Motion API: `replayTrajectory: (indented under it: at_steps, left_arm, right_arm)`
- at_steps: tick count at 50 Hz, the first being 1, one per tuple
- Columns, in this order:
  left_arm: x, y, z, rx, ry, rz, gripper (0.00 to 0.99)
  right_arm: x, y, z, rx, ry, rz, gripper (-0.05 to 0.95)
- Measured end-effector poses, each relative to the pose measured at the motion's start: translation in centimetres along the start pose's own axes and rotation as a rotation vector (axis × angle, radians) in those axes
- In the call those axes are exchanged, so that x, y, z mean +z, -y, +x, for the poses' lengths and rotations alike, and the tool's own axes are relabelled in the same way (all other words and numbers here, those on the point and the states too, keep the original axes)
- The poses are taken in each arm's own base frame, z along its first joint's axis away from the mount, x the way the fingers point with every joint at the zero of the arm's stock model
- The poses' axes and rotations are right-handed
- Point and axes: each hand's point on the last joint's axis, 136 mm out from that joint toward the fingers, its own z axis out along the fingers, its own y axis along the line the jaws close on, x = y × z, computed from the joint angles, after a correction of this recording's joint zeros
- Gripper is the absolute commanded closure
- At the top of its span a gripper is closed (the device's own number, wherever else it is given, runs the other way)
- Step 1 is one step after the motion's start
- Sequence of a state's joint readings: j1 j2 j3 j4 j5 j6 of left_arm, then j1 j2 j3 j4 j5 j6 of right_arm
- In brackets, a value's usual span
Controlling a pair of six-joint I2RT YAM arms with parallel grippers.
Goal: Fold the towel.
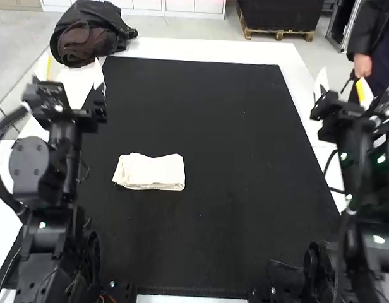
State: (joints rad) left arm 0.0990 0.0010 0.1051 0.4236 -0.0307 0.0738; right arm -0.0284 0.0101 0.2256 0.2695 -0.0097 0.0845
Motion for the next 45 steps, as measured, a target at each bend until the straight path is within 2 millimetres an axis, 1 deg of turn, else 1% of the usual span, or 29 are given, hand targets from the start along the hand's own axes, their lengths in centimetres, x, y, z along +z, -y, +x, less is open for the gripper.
replayTrajectory:
  at_steps: [3,7,9,13,18,23,24,29,30,33,34,45]
  left_arm:
    - [-0.2,0.0,1.4,-0.007,-0.019,-0.011,0.031]
    - [-0.5,-0.5,3.3,-0.019,-0.057,-0.05,0.031]
    - [-0.7,-0.9,4.8,-0.025,-0.107,-0.078,0.031]
    - [-1.3,-1.2,7.9,-0.032,-0.23,-0.11,0.031]
    - [-1.8,-1.5,9.6,-0.046,-0.299,-0.137,0.031]
    - [-2.4,-1.6,11.2,-0.064,-0.369,-0.151,0.031]
    - [-2.6,-1.5,11.6,-0.067,-0.388,-0.151,0.031]
    - [-3.8,-1.3,14.2,-0.073,-0.503,-0.151,0.031]
    - [-4.0,-1.3,14.5,-0.076,-0.518,-0.153,0.031]
    - [-4.0,-1.3,14.7,-0.094,-0.523,-0.159,0.031]
    - [-4.0,-1.3,14.7,-0.099,-0.524,-0.161,0.031]
    - [-4.1,-1.3,14.8,-0.147,-0.526,-0.177,0.031]
  right_arm:
    - [0.0,0.4,1.3,-0.01,0.017,0.007,-0.01]
    - [-0.1,0.9,3.4,-0.023,0.004,0.019,-0.01]
    - [-0.1,1.1,4.0,-0.027,0.004,0.022,-0.01]
    - [-0.2,1.1,4.3,-0.033,0.016,0.023,-0.01]
    - [-0.3,1.3,5.1,-0.035,0.007,0.026,-0.01]
    - [-0.5,1.8,8.3,-0.029,-0.115,0.045,-0.01]
    - [-0.6,2.0,9.2,-0.027,-0.151,0.052,-0.01]
    - [-1.3,2.7,12.2,-0.028,-0.279,0.081,-0.01]
    - [-1.7,2.9,13.3,-0.031,-0.325,0.089,-0.01]
    - [-2.8,3.3,15.9,-0.048,-0.441,0.106,-0.01]
    - [-3.0,3.4,16.4,-0.055,-0.466,0.109,-0.01]
    - [-3.1,3.3,16.7,-0.087,-0.478,0.089,-0.01]
